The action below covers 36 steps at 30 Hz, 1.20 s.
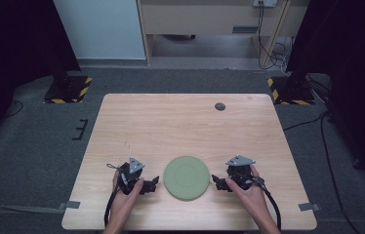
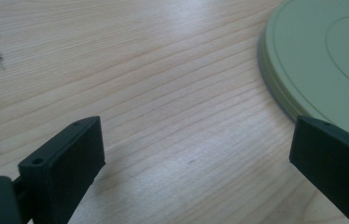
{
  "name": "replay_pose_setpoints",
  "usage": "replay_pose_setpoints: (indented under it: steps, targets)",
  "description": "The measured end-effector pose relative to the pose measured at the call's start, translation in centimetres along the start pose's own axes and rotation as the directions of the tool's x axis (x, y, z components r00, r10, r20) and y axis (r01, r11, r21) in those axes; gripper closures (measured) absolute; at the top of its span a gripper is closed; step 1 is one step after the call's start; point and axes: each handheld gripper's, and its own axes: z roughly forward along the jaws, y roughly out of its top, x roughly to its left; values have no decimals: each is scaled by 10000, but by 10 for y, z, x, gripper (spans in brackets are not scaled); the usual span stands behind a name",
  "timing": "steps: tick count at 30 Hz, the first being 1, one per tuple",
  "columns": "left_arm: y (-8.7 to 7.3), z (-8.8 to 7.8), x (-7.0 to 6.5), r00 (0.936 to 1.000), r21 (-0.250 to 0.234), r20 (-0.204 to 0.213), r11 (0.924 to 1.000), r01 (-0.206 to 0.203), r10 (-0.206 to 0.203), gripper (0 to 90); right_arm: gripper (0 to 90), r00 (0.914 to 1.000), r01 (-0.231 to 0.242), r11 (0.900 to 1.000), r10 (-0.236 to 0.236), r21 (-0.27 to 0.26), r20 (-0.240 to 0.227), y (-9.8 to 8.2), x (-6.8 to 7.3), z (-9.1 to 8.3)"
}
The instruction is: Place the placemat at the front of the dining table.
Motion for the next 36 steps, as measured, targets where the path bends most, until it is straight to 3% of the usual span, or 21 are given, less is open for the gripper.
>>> replay_pose_setpoints:
  steps: [8,14,26,36]
  targets:
    - [2,-1,-15,9983,-33,527,9997,-233,235,33,65,9988,375,9993,-376,-41,-301,0,11,-2]
    - [2,0,-20,9973,-4,653,9995,-330,329,36,65,9977,591,9982,-589,51,-331,0,18,2]
    - [4,6,-23,9968,83,651,9989,-466,460,21,34,9976,668,9977,-665,126,-189,-1,20,5]
    - [7,8,-23,9982,-17,337,9988,-496,496,19,22,9984,567,9983,-567,107,-2,1,20,7]
